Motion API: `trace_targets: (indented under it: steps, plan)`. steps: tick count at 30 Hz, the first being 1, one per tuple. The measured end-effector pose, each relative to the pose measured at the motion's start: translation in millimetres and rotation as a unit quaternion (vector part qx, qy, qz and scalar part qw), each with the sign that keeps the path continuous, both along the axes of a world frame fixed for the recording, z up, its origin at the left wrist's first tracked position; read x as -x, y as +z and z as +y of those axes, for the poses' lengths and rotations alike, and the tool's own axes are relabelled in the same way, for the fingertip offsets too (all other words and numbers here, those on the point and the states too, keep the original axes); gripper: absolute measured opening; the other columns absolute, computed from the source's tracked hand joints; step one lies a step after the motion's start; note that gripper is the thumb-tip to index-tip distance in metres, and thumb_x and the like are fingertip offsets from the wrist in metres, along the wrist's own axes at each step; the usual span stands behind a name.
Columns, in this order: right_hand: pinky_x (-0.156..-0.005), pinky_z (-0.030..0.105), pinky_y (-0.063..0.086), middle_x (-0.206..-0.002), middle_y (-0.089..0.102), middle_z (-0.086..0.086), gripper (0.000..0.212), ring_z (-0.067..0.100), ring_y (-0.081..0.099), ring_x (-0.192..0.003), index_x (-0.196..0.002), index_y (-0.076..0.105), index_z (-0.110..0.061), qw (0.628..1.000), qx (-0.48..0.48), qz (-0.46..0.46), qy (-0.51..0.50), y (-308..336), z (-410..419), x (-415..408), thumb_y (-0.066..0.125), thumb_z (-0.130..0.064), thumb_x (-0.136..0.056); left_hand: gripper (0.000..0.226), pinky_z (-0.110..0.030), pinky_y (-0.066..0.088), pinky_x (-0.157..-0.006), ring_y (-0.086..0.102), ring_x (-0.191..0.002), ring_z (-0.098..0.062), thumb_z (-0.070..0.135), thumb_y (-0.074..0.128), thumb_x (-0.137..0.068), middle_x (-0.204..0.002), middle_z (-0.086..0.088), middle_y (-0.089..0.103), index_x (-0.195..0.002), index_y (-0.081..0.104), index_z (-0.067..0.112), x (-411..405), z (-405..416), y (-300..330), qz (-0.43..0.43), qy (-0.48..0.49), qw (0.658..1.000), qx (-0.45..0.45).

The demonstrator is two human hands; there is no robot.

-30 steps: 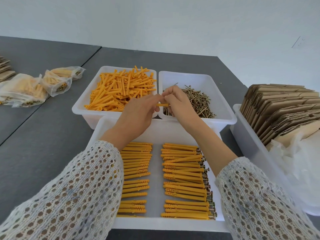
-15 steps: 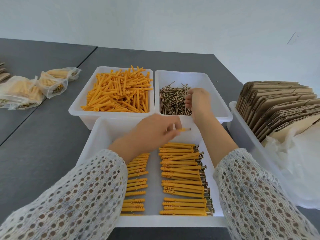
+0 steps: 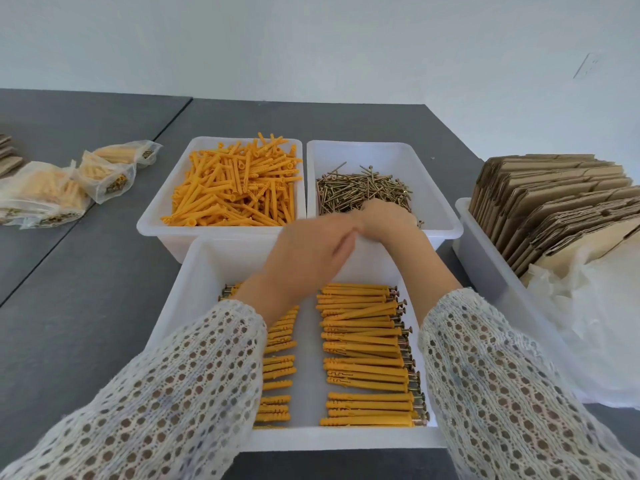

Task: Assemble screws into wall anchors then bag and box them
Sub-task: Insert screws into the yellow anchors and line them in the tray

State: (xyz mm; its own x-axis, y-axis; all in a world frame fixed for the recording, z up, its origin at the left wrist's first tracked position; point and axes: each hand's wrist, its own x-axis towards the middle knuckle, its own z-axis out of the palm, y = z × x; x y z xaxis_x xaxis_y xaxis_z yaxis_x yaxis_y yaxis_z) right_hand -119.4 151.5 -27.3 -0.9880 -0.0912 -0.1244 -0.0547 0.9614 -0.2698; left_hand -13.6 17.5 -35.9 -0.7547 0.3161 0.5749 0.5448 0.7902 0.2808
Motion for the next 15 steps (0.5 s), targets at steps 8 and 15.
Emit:
trace_targets:
  steps: [8,15]
  plan:
    - [-0.11,0.049,0.033,-0.147,0.045,0.012,0.054,0.033,0.045,-0.13,-0.145,0.042,-0.011,0.994,-0.021,-0.108,0.001,4.4,-3.6,3.3,0.029,-0.036,-0.098,0.035,-0.046,0.037,-0.098,0.046,-0.121,-0.033,0.041,0.04,-0.1,-0.129,-0.006,0.055,-0.119,0.064,0.024,22.7,-51.5,-8.7,-0.104,0.336,0.934,0.063]
    - [-0.105,0.047,0.037,-0.134,0.053,0.011,0.05,0.032,0.05,-0.119,-0.137,0.047,-0.01,0.995,-0.009,-0.1,-0.001,5.4,-2.0,1.3,0.032,-0.033,-0.095,0.062,-0.054,0.031,-0.101,0.054,-0.104,-0.032,0.064,0.013,-0.097,-0.097,-0.005,0.061,-0.122,0.062,0.037,33.2,-61.1,-2.4,-0.258,0.309,0.904,0.142]
